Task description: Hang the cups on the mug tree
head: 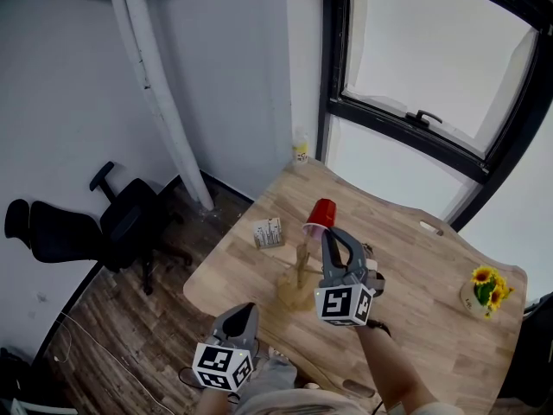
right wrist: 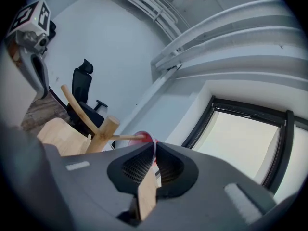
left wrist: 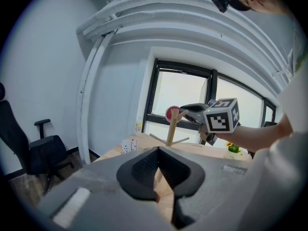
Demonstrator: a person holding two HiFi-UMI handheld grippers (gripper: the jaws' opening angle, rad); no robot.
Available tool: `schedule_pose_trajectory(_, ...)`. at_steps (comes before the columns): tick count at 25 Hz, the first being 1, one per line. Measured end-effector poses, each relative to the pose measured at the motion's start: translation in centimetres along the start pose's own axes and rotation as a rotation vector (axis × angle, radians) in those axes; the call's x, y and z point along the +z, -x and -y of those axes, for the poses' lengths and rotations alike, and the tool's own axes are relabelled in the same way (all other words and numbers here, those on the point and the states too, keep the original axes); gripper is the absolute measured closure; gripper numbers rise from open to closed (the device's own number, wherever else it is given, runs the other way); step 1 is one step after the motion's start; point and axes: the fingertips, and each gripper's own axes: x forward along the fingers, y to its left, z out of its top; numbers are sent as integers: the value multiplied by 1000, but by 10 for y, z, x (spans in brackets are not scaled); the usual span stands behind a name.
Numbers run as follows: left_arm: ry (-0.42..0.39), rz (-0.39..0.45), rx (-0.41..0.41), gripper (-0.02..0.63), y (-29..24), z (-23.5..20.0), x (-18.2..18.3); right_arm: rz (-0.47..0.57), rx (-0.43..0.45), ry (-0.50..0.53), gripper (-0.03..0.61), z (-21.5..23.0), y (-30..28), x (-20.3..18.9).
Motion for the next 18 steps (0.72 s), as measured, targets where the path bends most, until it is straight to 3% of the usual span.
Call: schedule_pose_trajectory(18, 9, 3, 4, 611, -1, 2, -2, 3, 18, 67, 557, -15, 8, -6)
